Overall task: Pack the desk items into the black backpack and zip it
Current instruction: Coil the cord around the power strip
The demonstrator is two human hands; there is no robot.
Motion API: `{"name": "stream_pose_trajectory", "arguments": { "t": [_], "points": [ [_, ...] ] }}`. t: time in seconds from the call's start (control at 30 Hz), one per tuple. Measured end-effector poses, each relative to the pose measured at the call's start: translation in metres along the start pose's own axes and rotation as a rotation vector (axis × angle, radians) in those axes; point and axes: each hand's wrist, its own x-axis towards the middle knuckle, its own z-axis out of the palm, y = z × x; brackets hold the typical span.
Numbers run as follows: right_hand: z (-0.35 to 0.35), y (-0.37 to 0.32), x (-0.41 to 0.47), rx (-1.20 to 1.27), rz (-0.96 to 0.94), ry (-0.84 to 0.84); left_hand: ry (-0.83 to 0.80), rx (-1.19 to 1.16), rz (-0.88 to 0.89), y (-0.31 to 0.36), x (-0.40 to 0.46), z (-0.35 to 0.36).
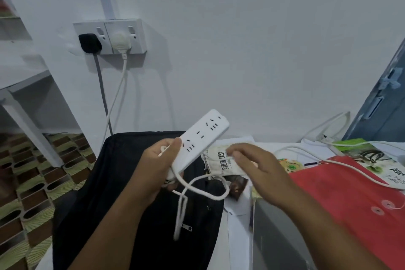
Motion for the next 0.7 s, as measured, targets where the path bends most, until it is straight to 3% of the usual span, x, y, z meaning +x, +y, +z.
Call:
{"name": "stream_pose_trajectory", "arguments": {
  "t": [0.07,0.2,0.33,0.47,0.57,0.7],
  "points": [
    [0.021,-0.012,0.001,0.045,-0.098,-0.158,0.002,-0.012,0.012,0.002,0.001,0.012],
    [0.044,-0.009,0.004,0.076,0.008,-0.351,-0.019,-0.026,0.046,0.005,0.000,0.018],
    [0.039,0.007,0.008,-0.160,0.026,-0.496,-0.113,0.007,0.043,0.005,-0.003,0.010],
    [0.022,0.019,0.012,-0.293,0.099,-0.411,-0.297,0.155,-0.068,0.005,-0.012,0.012],
    [0.006,0.023,0.032,-0.488,0.232,-0.450,-0.426,0.354,-0.089,0.004,-0.014,0.012],
    [0.006,0.002,0.046,-0.446,0.114,-0.435,-0.610,0.490,-0.057,0.009,-0.011,0.013]
  ]
}}
